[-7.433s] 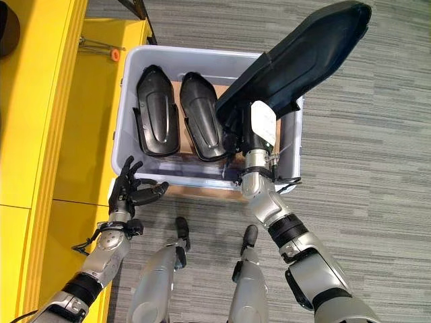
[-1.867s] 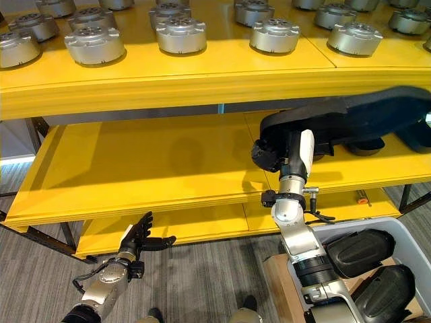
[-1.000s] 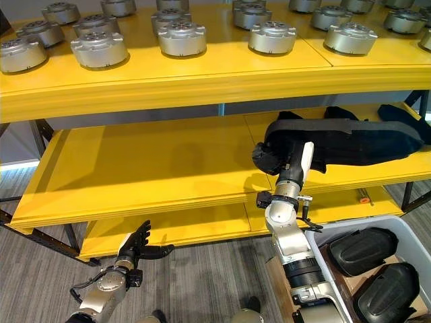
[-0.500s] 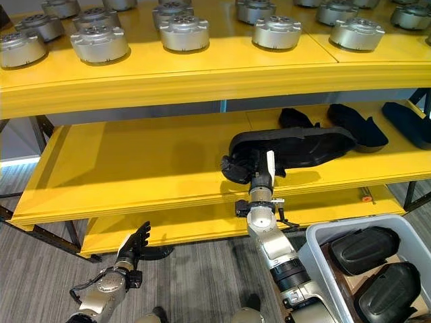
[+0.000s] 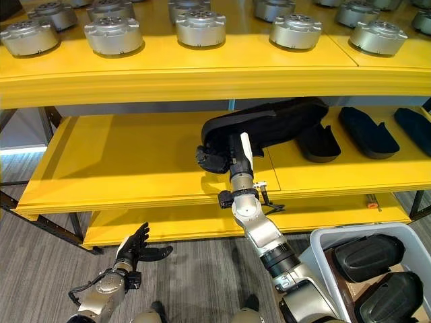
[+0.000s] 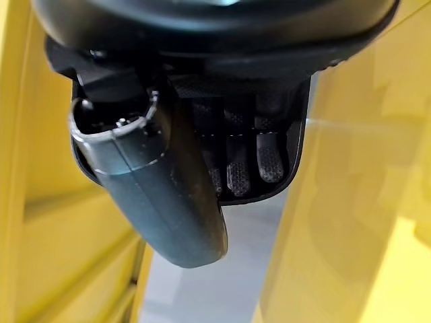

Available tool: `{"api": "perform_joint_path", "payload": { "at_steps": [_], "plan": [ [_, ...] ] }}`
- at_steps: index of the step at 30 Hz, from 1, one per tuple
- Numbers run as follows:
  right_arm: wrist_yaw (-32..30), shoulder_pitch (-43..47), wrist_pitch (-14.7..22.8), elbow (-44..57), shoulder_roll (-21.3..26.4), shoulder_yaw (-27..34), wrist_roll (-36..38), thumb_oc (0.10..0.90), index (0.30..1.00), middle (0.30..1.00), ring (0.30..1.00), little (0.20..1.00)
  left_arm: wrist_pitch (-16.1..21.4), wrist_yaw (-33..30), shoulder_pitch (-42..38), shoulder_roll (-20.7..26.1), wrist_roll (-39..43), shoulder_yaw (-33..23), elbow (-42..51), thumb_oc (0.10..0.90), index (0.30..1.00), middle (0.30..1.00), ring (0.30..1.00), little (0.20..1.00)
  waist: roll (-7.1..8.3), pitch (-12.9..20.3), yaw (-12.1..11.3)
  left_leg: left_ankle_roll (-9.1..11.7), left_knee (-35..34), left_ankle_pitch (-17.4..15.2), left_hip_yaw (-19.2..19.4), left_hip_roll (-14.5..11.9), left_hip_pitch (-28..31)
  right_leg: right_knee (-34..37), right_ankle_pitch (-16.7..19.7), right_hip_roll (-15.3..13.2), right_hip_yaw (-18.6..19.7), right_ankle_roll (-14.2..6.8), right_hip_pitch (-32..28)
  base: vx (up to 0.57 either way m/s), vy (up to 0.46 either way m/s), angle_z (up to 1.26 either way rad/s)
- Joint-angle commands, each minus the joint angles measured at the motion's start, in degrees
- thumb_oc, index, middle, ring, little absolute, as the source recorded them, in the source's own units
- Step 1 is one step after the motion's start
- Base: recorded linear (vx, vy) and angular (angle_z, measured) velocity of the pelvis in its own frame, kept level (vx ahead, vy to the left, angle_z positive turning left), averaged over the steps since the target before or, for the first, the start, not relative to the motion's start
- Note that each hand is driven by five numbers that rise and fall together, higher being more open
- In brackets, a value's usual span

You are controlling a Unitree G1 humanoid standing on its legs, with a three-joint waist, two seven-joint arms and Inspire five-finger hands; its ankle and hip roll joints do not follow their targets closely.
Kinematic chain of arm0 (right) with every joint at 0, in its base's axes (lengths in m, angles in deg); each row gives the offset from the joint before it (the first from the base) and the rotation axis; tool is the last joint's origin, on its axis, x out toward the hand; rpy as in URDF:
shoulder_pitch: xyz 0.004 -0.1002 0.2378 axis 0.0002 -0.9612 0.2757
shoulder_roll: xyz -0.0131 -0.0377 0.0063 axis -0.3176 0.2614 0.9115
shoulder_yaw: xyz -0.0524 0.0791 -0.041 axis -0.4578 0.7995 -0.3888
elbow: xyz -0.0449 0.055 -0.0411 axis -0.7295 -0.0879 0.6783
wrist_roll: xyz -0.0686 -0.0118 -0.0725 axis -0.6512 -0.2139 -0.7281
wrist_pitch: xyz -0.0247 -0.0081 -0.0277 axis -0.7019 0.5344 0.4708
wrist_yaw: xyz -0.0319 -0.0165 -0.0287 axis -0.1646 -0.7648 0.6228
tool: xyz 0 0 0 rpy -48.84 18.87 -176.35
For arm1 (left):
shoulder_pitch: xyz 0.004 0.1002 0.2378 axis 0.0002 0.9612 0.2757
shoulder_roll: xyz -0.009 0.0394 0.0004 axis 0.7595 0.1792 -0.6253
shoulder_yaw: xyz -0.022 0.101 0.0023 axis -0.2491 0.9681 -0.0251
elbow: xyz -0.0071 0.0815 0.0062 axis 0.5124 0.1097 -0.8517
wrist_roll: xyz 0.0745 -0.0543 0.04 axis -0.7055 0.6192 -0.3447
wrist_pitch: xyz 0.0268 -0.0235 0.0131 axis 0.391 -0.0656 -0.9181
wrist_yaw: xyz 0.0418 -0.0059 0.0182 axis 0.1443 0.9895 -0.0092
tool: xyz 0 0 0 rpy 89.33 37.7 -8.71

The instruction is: Move parts from the plastic box to the shelf.

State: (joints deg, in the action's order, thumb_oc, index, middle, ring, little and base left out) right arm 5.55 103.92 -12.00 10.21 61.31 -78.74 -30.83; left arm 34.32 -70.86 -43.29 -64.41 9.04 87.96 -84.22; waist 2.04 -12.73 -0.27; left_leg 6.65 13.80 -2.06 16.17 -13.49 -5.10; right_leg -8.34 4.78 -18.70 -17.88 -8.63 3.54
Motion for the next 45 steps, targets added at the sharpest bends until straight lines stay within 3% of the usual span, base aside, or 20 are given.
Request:
{"api": "perform_joint_path", "payload": {
  "at_steps": [1,8,17,20,23,32,37,39,45],
  "plan": [
    [1.8,14.2,4.6,3.6,0.5,0.5,-6.5,0.400,0.300,0.300,0.300,0.300,4.1,-1.6,-3.1,3.2,-0.1,-1.4,6.0,0.900,1.000,1.000,1.000,1.000,1.38,-0.3,-1.3,-1.2,2.7,-3.2,1.0,-1.1,2.2,-7.5,-3.8,-3.3,0.3,-0.9,-1.1,-0.01,-0.006,0.04],
    [7.3,17.6,3.4,0.6,3.4,-3.0,-8.0,0.400,0.300,0.300,0.300,0.300,4.5,-0.4,-2.6,3.7,-0.1,-2.4,5.5,0.900,1.000,1.000,1.000,1.000,2.34,-0.3,-2.3,-1.3,2.9,-3.2,0.4,-1.4,1.6,-7.9,-3.9,-3.1,0.0,-0.7,-0.7,0.00,-0.009,0.05],
    [16.9,20.8,3.2,-4.5,12.0,-7.1,-7.1,0.400,0.300,0.300,0.300,0.300,5.5,2.5,-2.1,4.5,0.1,-3.8,6.5,0.900,1.000,1.000,1.000,1.000,3.52,-0.7,-3.2,-1.0,3.6,-3.1,-0.7,-1.9,0.5,-9.1,-4.1,-2.8,-0.5,-0.6,0.3,-0.02,-0.010,0.07],
    [21.8,23.3,3.9,-4.2,19.1,-10.0,-9.6,0.400,0.300,0.300,0.300,0.300,6.3,3.7,-1.4,4.6,1.2,-5.0,7.4,0.900,1.000,1.000,1.000,1.000,3.80,-1.3,-3.2,-0.7,3.8,-3.1,-1.1,-2.4,0.2,-9.8,-4.5,-2.5,-0.6,-0.6,0.7,0.00,0.000,0.00],
    [23.0,24.1,3.9,-4.8,21.1,-10.9,-10.1,0.400,0.300,0.300,0.300,0.300,6.5,4.2,-1.3,4.6,1.4,-5.2,7.5,0.900,1.000,1.000,1.000,1.000,3.93,-1.3,-3.2,-0.6,3.8,-2.6,-1.3,-2.5,-0.3,-9.7,-4.4,-2.5,-0.7,-0.5,0.9,0.00,0.000,0.00],
    [28.1,30.3,5.6,-11.0,35.6,-16.7,-13.6,0.400,0.300,0.300,0.300,0.300,7.0,7.7,0.1,5.5,2.3,-4.3,8.3,0.900,1.000,1.000,1.000,1.000,3.85,-1.0,-3.2,0.1,4.4,-2.3,-2.7,-3.4,-1.7,-11.1,-5.2,-1.8,-1.1,-0.4,1.9,-0.01,-0.009,0.04],
    [30.0,34.9,6.5,-13.6,41.4,-20.7,-15.0,0.400,0.300,0.300,0.300,0.300,7.3,8.6,-0.4,6.4,3.6,-4.3,8.6,0.900,1.000,1.000,1.000,1.000,3.67,-1.4,-3.3,0.6,8.2,-3.4,-3.8,-4.3,-4.2,-14.8,-6.9,-2.0,-0.7,-0.5,3.8,-0.06,-0.016,-0.01],
    [31.4,38.1,6.6,-14.7,44.1,-22.8,-15.0,0.400,0.300,0.300,0.300,0.300,7.3,8.9,-0.6,7.1,4.6,-4.3,9.5,0.900,1.000,1.000,1.000,1.000,3.01,-2.2,-3.7,1.1,13.9,-5.3,-5.3,-5.3,-7.8,-20.2,-9.5,-2.5,-0.1,-0.3,7.0,-0.13,-0.030,0.02],
    [33.3,40.5,6.7,-15.9,46.4,-24.2,-11.7,0.400,0.300,0.300,0.300,0.300,7.3,9.5,0.3,7.0,6.2,-5.0,10.4,0.900,1.000,1.000,1.000,1.000,1.95,-2.3,-4.2,1.0,20.3,-8.0,-7.0,-6.1,-11.7,-26.2,-12.5,-3.0,0.8,0.2,11.2,-0.04,-0.006,0.00]
  ]
}}
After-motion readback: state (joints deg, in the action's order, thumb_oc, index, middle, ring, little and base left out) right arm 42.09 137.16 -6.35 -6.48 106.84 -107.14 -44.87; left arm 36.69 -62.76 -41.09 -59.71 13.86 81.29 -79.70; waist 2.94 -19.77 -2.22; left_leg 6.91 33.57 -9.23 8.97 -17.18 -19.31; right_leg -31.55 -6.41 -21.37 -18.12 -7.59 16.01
